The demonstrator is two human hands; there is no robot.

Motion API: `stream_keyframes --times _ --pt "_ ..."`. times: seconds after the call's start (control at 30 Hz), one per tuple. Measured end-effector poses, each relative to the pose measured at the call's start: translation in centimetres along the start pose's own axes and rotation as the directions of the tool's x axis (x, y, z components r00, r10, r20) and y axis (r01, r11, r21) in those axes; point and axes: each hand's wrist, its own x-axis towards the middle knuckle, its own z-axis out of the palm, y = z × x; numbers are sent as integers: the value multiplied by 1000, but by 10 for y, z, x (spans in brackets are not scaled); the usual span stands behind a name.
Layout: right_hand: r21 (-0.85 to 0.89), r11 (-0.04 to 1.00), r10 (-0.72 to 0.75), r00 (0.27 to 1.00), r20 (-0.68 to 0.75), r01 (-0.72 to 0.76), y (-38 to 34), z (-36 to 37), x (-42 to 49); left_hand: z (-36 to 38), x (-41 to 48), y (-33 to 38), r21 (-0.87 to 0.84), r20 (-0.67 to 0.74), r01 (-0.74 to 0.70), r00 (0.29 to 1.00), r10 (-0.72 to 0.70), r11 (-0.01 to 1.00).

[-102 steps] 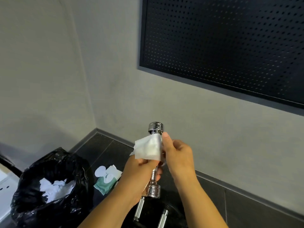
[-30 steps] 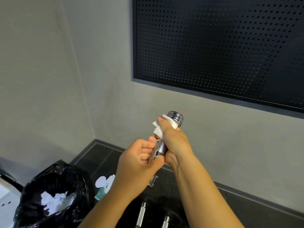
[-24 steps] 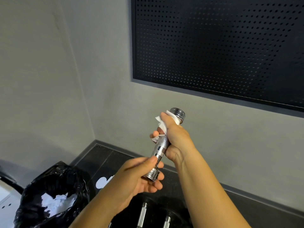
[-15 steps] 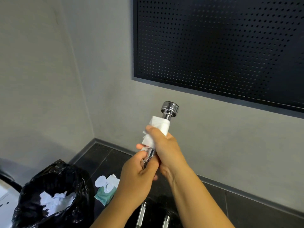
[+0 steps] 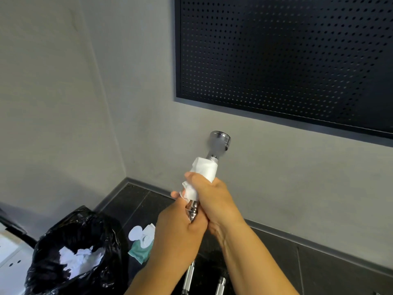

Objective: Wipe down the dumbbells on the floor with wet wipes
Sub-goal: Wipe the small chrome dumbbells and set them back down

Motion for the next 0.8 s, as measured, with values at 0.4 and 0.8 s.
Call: stream_keyframes --times 0.4,0.8 --pt "57 988 123 963 239 -141 -8 -6 -3 -21 2 4 -715 625 615 775 -91 332" --pt "-177 983 -69 995 -74 55 -1 -7 11 -60 33 1 87 596 135 787 -160 987"
